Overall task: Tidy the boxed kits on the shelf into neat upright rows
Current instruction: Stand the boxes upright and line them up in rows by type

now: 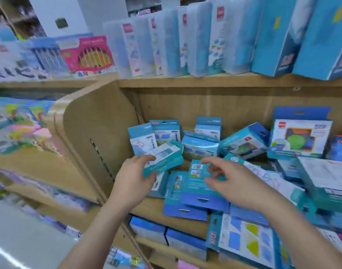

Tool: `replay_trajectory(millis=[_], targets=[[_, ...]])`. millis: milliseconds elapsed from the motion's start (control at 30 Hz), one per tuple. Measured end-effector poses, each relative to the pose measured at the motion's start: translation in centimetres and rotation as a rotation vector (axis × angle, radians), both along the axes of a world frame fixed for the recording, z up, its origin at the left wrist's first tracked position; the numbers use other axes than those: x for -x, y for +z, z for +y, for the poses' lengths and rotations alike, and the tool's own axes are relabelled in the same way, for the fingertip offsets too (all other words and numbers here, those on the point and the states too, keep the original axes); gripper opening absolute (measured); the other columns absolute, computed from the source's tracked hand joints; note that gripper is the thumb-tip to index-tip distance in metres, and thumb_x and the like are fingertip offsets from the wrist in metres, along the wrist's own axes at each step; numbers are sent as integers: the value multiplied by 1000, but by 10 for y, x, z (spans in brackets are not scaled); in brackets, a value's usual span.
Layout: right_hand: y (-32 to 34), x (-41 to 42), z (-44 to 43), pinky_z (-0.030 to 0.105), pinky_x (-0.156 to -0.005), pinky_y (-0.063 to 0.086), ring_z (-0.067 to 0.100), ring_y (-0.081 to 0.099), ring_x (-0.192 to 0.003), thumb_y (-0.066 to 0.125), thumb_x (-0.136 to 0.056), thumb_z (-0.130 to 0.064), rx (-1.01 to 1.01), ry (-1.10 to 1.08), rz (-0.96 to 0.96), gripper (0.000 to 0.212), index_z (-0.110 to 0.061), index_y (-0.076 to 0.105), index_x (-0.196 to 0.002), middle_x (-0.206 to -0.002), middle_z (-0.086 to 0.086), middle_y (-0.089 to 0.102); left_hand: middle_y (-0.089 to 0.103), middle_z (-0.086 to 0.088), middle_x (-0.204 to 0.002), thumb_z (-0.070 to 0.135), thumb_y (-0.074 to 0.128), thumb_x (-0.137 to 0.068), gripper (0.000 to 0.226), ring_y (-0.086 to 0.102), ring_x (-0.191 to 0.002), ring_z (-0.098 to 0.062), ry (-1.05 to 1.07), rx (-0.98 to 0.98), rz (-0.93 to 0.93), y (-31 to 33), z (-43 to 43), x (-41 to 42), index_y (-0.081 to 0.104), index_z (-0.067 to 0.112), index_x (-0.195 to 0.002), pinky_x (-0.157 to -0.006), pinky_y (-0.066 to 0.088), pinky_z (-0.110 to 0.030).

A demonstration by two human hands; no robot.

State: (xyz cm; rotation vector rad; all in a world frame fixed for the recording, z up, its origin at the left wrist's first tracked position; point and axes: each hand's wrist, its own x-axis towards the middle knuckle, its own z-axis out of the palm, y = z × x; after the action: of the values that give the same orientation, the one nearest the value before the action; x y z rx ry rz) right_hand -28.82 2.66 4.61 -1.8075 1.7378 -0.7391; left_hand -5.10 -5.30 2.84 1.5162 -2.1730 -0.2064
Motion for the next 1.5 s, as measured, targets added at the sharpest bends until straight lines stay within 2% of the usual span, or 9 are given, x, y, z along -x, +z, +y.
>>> replay_trajectory(millis=[267, 433, 600, 767, 867, 1000, 1200, 1400, 1500], targets=[[-26, -76, -50, 40, -92, 53, 18, 64, -97, 60, -91, -13, -293, -254, -741, 42, -24, 48, -130, -111, 3, 63, 48, -3, -138, 54, 65, -80, 76, 45, -126, -23, -38, -340, -208, -21, -79, -35, 33, 21, -140, -95, 37, -30], [-39, -111, -75, 34, -80, 54, 23, 65, -87, 60, -90, -8, -279, -408, -1062, 22, -14, 56, -111, -102, 13, 67, 57, -6, -123, 64, 65, -65, 89, 50, -113, -27, -43, -46, -116, -32, -75, -50, 39, 18, -138, -93, 41, -35], [-42, -137, -79, 40, -77, 56, 20, 69, -93, 63, -89, -20, -227, -241, -1226, 28, -17, 58, -116, -107, 6, 72, 54, 1, -112, 64, 55, -61, 89, 49, -103, -18, -57, 115, 127, -21, -30, -47, 44, 13, -133, -84, 43, -27], [-32, -118, -73, 37, -70, 56, 18, 71, -87, 64, -87, -5, 205, -492, -983, 25, -22, 57, -103, -99, -1, 73, 43, 21, -131, 69, 60, -70, 89, 40, -120, 7, -243, -287, 383, -8, -9, -45, 25, 36, -144, -101, 39, -21], [-19, -87, -65, 39, -74, 56, 14, 71, -88, 64, -88, -9, 292, -510, -916, 29, -27, 58, -109, -98, -9, 73, 42, 8, -142, 49, 56, -88, 68, 40, -128, -8, -160, -184, 121, -8, -51, -51, 29, 24, -146, -102, 35, -23], [-7, -67, -57, 37, -72, 55, 14, 71, -86, 67, -86, -13, 317, -496, -870, 34, -27, 62, -116, -94, -11, 74, 40, -6, -143, 53, 58, -85, 79, 38, -128, -27, -125, -365, -332, -23, -94, -36, 23, 17, -146, -102, 37, -35], [-11, -62, -48, 30, -58, 57, 15, 73, -78, 66, -86, -11, 257, -488, -920, 25, -24, 67, -107, -89, -7, 75, 41, -6, -129, 62, 71, -67, 86, 47, -116, -23, -114, -451, -314, -30, -110, -28, 35, 22, -134, -92, 44, -31], [-10, -57, -50, 33, -61, 60, 18, 73, -78, 67, -84, -13, 204, -468, -926, 19, -25, 69, -99, -89, -4, 76, 36, -3, -127, 65, 68, -63, 98, 41, -118, -25, -118, -64, -468, -8, -86, -35, 30, 21, -143, -105, 33, -36], [-3, -55, -52, 39, -70, 60, 20, 73, -81, 69, -77, -20, 194, -402, -913, 18, -21, 71, -96, -91, 1, 76, 45, -2, -120, 58, 77, -52, 101, 50, -111, -24, -217, 258, -571, 11, -71, -50, 41, 21, -138, -107, 24, -58]])
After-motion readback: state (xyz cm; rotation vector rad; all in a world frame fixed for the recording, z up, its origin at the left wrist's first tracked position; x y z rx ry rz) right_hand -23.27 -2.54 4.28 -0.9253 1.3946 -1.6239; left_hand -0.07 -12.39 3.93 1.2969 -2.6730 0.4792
